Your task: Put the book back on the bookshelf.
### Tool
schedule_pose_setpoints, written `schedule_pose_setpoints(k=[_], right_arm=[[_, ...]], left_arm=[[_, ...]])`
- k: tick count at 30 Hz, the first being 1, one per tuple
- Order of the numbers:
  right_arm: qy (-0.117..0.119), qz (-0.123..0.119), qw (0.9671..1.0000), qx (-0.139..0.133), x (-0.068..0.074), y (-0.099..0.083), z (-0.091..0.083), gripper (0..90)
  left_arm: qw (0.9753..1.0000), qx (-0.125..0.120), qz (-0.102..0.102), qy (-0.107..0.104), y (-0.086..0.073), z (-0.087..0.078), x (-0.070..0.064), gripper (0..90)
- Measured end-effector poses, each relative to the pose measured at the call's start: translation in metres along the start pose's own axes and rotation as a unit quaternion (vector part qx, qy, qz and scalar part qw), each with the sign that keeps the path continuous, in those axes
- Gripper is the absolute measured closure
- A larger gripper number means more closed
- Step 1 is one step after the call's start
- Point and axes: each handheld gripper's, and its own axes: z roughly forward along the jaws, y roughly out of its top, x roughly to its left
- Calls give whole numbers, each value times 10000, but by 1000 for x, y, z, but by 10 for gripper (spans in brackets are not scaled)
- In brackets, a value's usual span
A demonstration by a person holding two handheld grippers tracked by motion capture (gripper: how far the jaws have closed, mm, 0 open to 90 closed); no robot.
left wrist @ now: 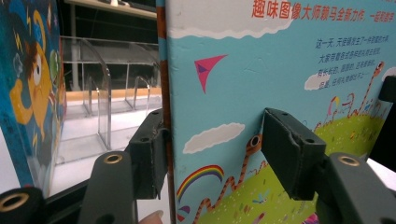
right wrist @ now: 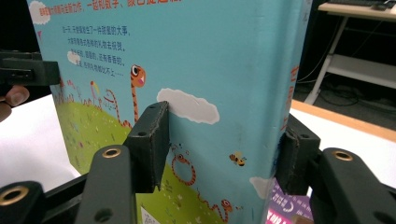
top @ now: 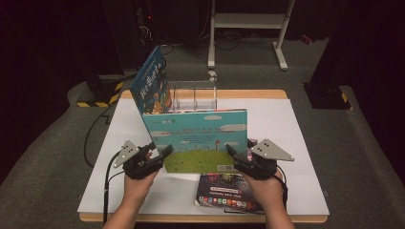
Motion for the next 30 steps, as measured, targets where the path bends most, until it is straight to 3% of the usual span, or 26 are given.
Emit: schedule_pose_setpoints(k=[11, 18, 30], right_arm=[[-151, 13, 9999, 45, -3, 2, 9, 429], [-309, -10, 9995, 42, -1, 1, 9, 421], [-591, -213, 9980, -7, 4, -2, 9, 412]], left_arm=[[10000, -5, 52, -53, -2, 14, 10, 424], [9996, 76, 186, -177, -3, 20, 14, 423], [9989, 113, 263, -383, -11, 33, 22, 419]])
